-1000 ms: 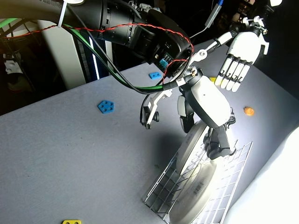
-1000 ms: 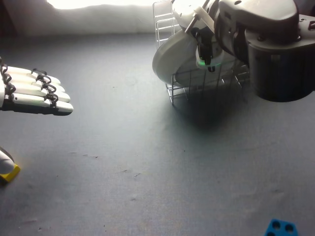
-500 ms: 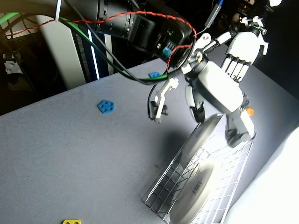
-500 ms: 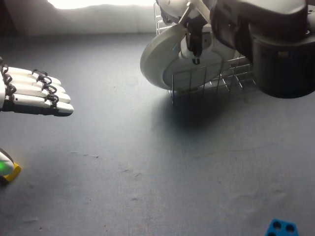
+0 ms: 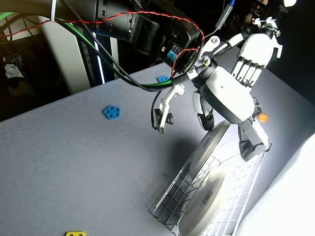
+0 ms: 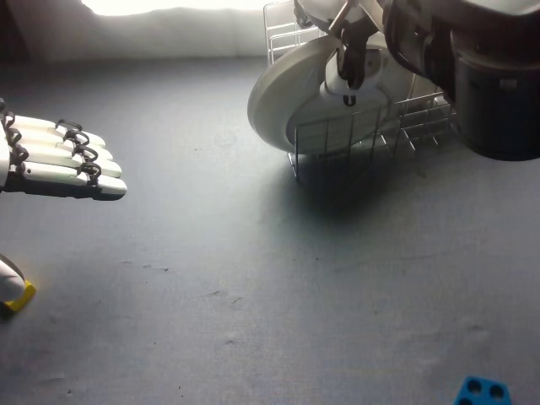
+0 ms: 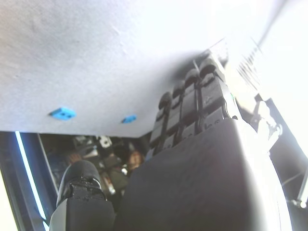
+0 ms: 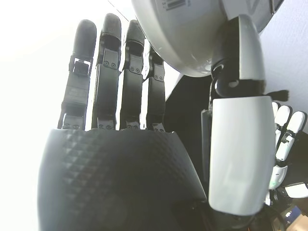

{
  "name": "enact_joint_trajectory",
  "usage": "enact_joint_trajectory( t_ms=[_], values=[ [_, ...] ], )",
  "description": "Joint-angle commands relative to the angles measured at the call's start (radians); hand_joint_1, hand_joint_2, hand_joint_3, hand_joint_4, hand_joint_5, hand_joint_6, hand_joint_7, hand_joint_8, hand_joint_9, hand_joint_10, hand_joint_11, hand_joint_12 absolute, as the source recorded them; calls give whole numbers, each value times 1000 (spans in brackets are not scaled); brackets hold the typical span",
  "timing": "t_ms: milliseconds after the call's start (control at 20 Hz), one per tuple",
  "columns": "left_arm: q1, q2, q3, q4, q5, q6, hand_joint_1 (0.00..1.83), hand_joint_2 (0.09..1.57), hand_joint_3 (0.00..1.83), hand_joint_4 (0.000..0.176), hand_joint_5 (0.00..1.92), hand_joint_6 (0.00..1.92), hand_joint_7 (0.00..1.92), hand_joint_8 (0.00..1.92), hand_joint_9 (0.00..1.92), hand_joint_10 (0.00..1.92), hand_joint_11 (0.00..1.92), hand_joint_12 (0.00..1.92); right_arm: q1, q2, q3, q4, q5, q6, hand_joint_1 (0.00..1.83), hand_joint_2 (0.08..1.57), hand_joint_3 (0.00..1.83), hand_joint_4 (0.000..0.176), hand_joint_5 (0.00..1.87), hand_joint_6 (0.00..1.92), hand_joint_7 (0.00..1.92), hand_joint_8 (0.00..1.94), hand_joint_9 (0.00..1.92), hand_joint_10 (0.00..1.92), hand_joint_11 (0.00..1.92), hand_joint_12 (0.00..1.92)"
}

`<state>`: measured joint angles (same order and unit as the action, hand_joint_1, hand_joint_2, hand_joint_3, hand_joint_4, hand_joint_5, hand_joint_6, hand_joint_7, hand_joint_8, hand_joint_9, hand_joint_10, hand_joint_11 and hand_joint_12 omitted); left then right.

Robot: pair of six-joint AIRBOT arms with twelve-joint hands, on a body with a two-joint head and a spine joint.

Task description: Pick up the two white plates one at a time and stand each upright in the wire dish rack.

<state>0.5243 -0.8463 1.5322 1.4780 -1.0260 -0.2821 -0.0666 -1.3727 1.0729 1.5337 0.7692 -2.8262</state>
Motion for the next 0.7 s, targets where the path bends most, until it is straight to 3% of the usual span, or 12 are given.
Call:
enact_joint_trajectory(
  t_ms=[0,250,550,650],
  values=[
    [-11,6,0,-70,-34,1,0,1031,0,0,0,0,0,0,0,0,0,0,8,10,-2,-77,22,-8,1030,1010,0,0,541,1,582,0,561,0,135,1108],
    [-12,6,-4,-68,-34,1,0,1033,0,0,0,0,0,0,0,0,0,0,18,16,-2,-77,22,-10,1030,1000,0,0,451,0,476,0,447,0,11,1133],
    [-18,8,-11,-58,-34,1,0,1033,0,0,0,0,0,0,0,0,0,0,44,41,-24,-76,13,-8,961,944,0,0,364,0,366,0,333,0,0,960],
    [-19,9,-13,-56,-34,1,0,1044,4,0,0,0,0,0,0,0,0,0,52,66,-52,-76,-13,2,957,942,0,0,307,0,294,1,256,1,0,775]
  ],
)
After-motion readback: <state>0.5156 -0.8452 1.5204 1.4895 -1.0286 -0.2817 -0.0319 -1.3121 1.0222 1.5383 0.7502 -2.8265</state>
